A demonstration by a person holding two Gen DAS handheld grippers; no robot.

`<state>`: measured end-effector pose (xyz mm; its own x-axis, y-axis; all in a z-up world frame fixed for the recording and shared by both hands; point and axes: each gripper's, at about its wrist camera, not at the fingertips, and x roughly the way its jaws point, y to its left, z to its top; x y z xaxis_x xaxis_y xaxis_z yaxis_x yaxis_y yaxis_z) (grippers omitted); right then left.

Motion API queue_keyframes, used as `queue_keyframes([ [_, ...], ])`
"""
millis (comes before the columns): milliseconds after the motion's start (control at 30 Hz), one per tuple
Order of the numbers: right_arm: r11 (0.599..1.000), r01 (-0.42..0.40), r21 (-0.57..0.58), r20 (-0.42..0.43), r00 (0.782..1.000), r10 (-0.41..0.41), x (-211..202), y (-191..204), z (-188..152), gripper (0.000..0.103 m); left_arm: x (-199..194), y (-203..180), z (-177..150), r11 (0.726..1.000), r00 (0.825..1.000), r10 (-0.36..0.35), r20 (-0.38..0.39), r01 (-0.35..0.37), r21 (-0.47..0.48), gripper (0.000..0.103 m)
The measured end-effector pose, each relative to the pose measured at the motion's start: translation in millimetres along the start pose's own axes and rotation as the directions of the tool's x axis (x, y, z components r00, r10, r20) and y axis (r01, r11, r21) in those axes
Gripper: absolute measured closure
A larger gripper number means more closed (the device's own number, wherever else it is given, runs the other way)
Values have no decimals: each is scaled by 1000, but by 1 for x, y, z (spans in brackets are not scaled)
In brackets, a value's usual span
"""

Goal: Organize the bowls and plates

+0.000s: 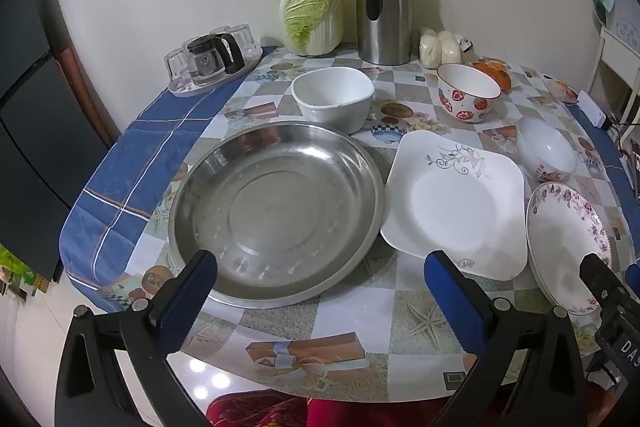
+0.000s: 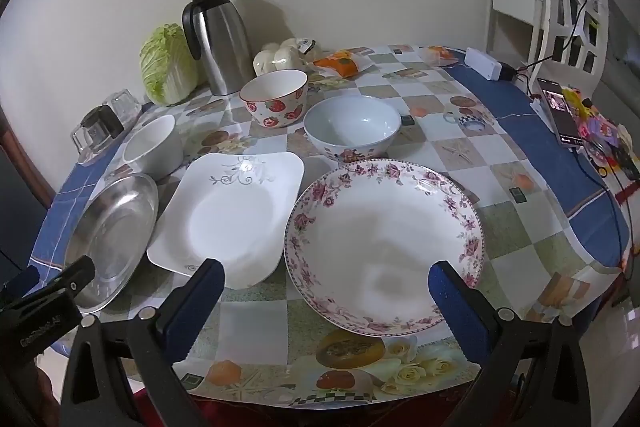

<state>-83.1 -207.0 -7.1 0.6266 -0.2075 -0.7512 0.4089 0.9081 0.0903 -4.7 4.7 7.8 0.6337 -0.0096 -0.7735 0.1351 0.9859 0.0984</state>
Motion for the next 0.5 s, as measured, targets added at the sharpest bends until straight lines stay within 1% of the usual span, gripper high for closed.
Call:
queue_keyframes([
  [500, 1000, -4, 31, 6, 1000, 4, -2, -2, -1, 0, -2, -6, 1, 1000, 1000, 16, 7, -16, 19, 0],
])
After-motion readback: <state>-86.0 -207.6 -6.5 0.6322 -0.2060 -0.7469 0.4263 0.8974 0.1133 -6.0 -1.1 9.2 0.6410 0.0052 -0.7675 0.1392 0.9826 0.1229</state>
